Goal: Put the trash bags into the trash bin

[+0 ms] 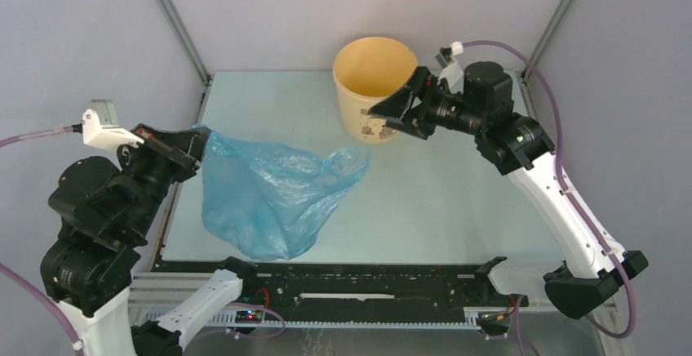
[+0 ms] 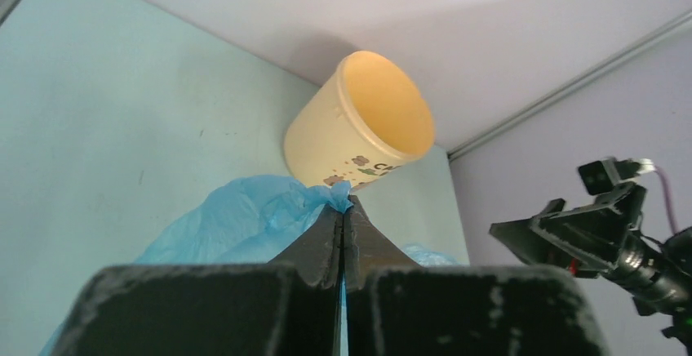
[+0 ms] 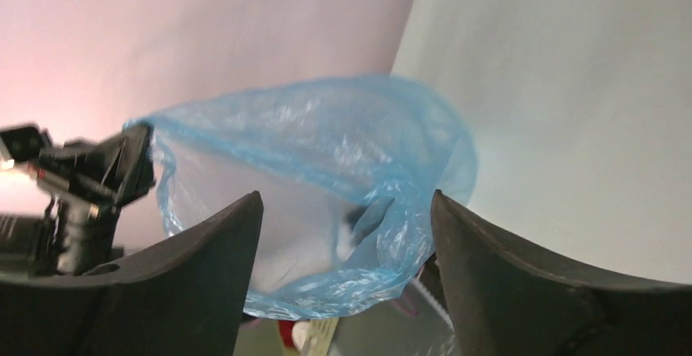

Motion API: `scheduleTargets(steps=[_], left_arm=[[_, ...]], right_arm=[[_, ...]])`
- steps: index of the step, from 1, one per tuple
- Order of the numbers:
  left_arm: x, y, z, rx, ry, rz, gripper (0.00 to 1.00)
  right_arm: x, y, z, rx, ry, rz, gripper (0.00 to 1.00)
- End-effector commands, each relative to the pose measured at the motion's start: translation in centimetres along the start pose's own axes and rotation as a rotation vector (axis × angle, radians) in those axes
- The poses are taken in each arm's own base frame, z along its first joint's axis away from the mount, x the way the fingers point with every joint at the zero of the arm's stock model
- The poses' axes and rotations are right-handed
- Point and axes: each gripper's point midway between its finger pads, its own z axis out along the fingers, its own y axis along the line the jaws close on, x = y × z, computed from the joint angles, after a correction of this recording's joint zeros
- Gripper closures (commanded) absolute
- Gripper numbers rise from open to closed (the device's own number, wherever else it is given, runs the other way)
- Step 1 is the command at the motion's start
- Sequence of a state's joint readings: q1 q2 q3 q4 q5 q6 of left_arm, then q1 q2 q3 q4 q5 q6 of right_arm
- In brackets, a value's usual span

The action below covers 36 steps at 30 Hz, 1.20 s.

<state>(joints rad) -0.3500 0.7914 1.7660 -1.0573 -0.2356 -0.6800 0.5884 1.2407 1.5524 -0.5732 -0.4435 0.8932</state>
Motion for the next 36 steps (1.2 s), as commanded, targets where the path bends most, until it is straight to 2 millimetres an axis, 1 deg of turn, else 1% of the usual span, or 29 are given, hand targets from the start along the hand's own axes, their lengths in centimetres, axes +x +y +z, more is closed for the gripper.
scheduleTargets(steps=[1,4,7,9,12,13,14,17,21,22,24,25,26,28,29,32,35,36], left_arm=[[0.0,1.4,1.4,-0.062,-0.024,0.082,1.0],[0.7,1.5,2.0,-0.064,0.001,0.102,1.0],[1.1,0.9,2.3,-0.032,0.032,0.129,1.0],[1.4,0.9,2.4,-0.031,0.049,0.139,1.0],[2.2,0.9,2.5,-0.024,0.086,0.146,1.0],[2.6,0.9,2.5,-0.019,0.101,0.147,1.0],[2.8,0.8,2.6,-0.015,0.111,0.147,1.0],[2.9,0.8,2.2,-0.005,0.115,0.149,1.0],[2.4,0.8,1.7,-0.007,0.104,0.151,1.0],[2.4,0.9,1.5,-0.011,0.102,0.151,1.0],[2.3,1.1,1.3,-0.019,0.099,0.148,1.0],[2.3,1.2,1.1,-0.022,0.099,0.146,1.0],[2.3,1.3,1.0,-0.026,0.097,0.143,1.0],[2.3,1.4,0.7,-0.029,0.095,0.14,1.0],[2.3,1.4,0.5,-0.027,0.094,0.138,1.0],[1.8,1.3,0.1,-0.025,0.084,0.137,1.0],[0.9,0.9,-0.5,-0.011,0.059,0.14,1.0],[0.6,0.7,-0.6,-0.007,0.048,0.143,1.0]], right_arm=[[-4.7,-3.1,-1.1,0.116,-0.139,0.021,0.13],[-8.2,-7.7,-1.1,0.278,-0.261,0.045,0.07],[-11.2,-11.9,-0.8,0.429,-0.335,0.052,0.06],[-12.9,-14.1,-0.1,0.501,-0.366,0.041,0.06],[-15.1,-16.7,0.9,0.583,-0.399,0.035,0.06],[-15.6,-18.0,1.6,0.617,-0.396,0.044,0.06],[-16.3,-19.0,1.8,0.654,-0.413,0.046,0.06],[-17.2,-21.3,3.6,0.7,-0.404,0.041,0.06],[-17.7,-23.7,6.3,0.724,-0.352,0.052,0.09],[-17.8,-24.2,7.0,0.727,-0.341,0.058,0.12],[-17.6,-25.2,8.0,0.732,-0.313,0.084,0.21],[-17.5,-25.4,8.3,0.735,-0.305,0.099,0.3],[-17.2,-25.8,8.5,0.744,-0.294,0.113,0.35],[-16.5,-26.3,8.4,0.785,-0.287,0.126,0.44],[-16.0,-26.4,8.2,0.811,-0.286,0.123,0.47],[-14.5,-26.1,7.6,0.881,-0.268,0.078,0.58],[-13.1,-25.3,6.5,0.938,-0.246,0.024,0.65],[-12.7,-24.9,6.0,0.954,-0.239,0.001,0.69]])
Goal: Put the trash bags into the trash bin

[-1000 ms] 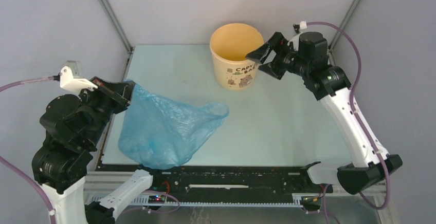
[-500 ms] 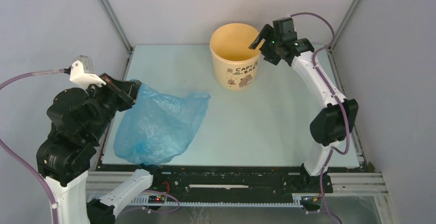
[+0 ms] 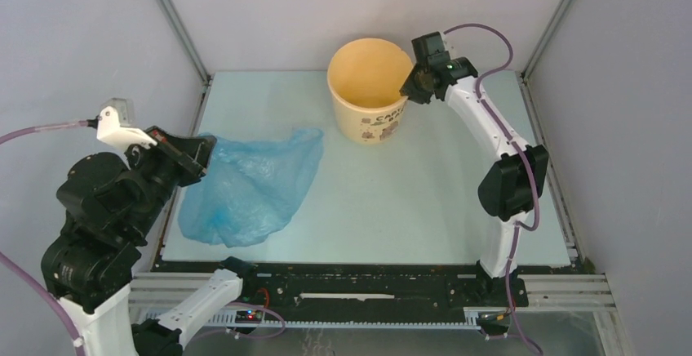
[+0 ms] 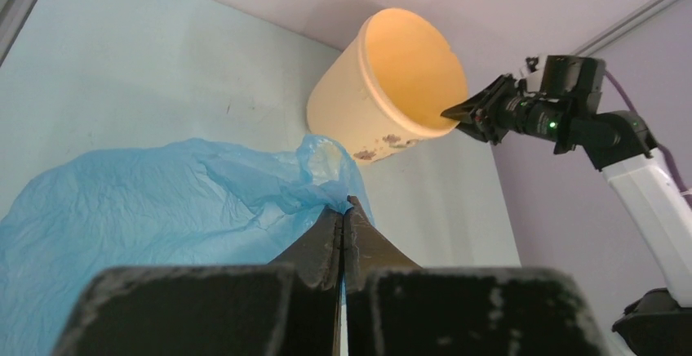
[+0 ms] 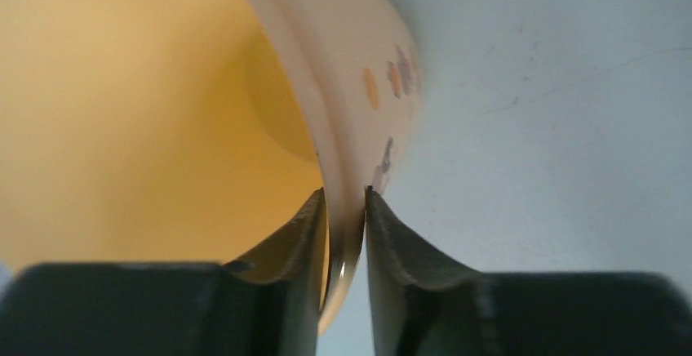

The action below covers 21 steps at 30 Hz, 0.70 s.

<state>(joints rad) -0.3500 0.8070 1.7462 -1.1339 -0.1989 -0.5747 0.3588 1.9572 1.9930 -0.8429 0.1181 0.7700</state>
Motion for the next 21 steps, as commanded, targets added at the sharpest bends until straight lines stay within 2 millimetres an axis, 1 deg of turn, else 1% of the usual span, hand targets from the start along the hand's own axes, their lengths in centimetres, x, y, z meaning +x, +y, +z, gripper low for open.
scheduleTargets(steps=[1,4,7,10,12,16,18,21], left_arm=[[-2.2,-0.6,-1.4,0.027,-0.072,0.018,1.0],[-2.9,-0.9,-1.9,0.04,-0.093,0.029,1.0],[-3.2,-1.4,-2.1,0.069,-0.101,0.042,1.0],[-3.2,-2.1,-2.4,0.114,-0.108,0.062,1.0],[-3.3,-2.7,-2.7,0.152,-0.112,0.072,1.0],[-3.6,-3.8,-3.5,0.222,-0.124,0.071,1.0],[-3.7,-4.5,-4.0,0.261,-0.129,0.061,1.0],[-3.8,-5.1,-4.7,0.302,-0.142,0.034,1.0]], right_arm=[[0.8,-0.6,-4.9,0.076,-0.043,-0.112,0.74],[1.2,-2.0,-7.1,0.112,-0.058,-0.162,0.86],[2.1,-3.9,-8.7,0.127,-0.047,-0.191,0.92],[3.0,-5.5,-10.5,0.128,-0.038,-0.215,0.95],[3.5,-6.6,-11.9,0.124,-0.034,-0.227,0.97],[4.7,-7.7,-13.6,0.108,-0.015,-0.272,0.97],[5.5,-7.7,-13.8,0.081,0.0,-0.3,0.95],[6.8,-7.4,-13.4,0.036,0.041,-0.316,0.95]])
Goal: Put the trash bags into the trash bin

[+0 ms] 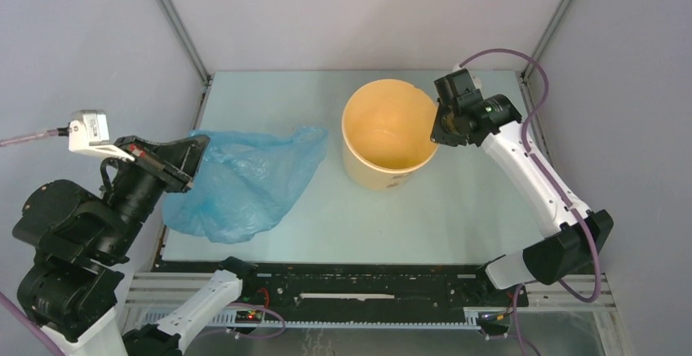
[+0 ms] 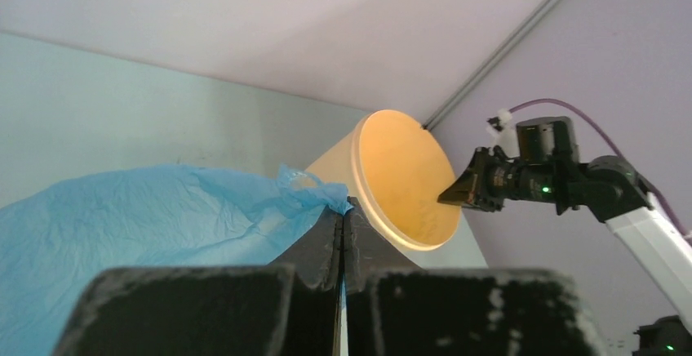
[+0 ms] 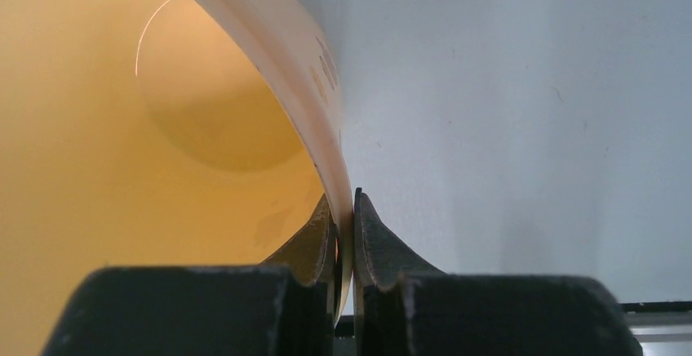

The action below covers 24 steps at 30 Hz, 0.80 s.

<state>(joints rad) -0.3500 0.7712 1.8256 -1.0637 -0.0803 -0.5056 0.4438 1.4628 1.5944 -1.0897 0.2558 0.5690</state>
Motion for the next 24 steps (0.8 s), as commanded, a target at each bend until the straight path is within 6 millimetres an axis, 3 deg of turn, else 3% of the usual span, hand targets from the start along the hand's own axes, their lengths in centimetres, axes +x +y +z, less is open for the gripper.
scheduleTargets(steps=[1,9,15,19,24], left_arm=[[-1.1,-2.4,-1.0,0.127,-0.047,-0.023,1.0],[-2.0,-4.2,-2.8,0.226,-0.094,-0.122,1.0],[-2.8,-5.4,-4.0,0.289,-0.123,-0.161,1.0],[-3.1,-5.9,-4.5,0.32,-0.136,-0.177,1.0],[-3.3,-6.7,-4.8,0.367,-0.137,-0.171,1.0]], right_arm=[[0.2,2.2,-0.5,-0.117,-0.016,-0.034,0.94],[1.4,2.4,0.0,-0.052,0.02,-0.107,0.82],[1.6,2.9,-0.3,-0.059,0.04,-0.15,0.53],[0.7,3.0,-2.8,-0.07,0.027,-0.166,0.28],[-1.2,2.0,-7.6,-0.082,-0.043,-0.134,0.18]])
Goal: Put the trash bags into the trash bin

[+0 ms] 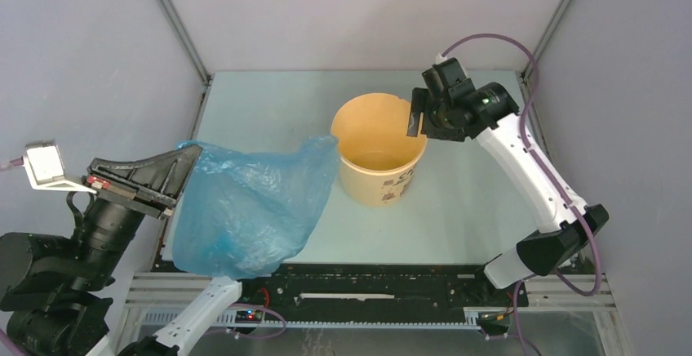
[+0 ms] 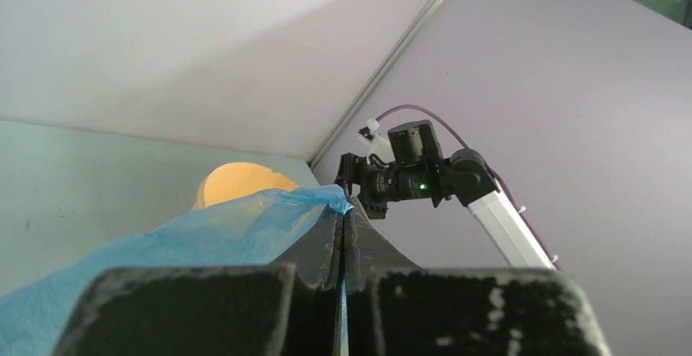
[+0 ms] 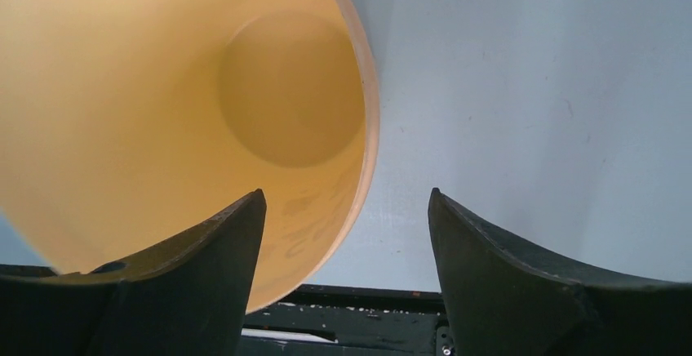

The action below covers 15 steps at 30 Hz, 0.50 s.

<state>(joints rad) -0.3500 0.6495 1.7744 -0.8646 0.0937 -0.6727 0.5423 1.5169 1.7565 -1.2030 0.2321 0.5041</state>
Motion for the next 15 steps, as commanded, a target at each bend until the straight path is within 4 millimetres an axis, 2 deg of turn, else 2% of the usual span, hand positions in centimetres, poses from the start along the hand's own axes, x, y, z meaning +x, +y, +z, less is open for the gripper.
scheduleTargets(steps=[1,3,5,7,9,12,15], left_arm=[[-0.3,-1.6,0.2,0.079,-0.004,-0.01,1.0],[-0.3,-2.0,-0.1,0.095,-0.003,-0.008,1.0],[-0.3,-2.3,-0.4,0.114,-0.001,-0.006,1.0],[-0.1,-2.6,-0.7,0.131,0.005,-0.004,1.0],[0.1,-2.6,-1.1,0.138,0.01,-0.005,1.0],[0.4,-2.5,-1.7,0.141,0.009,-0.014,1.0],[0.7,-2.5,-1.9,0.147,0.013,-0.019,1.0]], right_arm=[[-1.6,-1.3,-5.9,-0.003,-0.089,0.012,0.18],[-2.3,-0.9,-7.9,-0.033,-0.126,0.028,0.17],[-2.9,0.6,-9.6,-0.107,-0.154,0.045,0.16],[-3.1,3.4,-11.0,-0.23,-0.156,0.069,0.16],[-2.7,7.1,-12.1,-0.387,-0.119,0.096,0.16],[-2.4,11.7,-12.8,-0.538,-0.068,0.173,0.16],[-1.6,14.8,-11.9,-0.595,0.005,0.251,0.16]])
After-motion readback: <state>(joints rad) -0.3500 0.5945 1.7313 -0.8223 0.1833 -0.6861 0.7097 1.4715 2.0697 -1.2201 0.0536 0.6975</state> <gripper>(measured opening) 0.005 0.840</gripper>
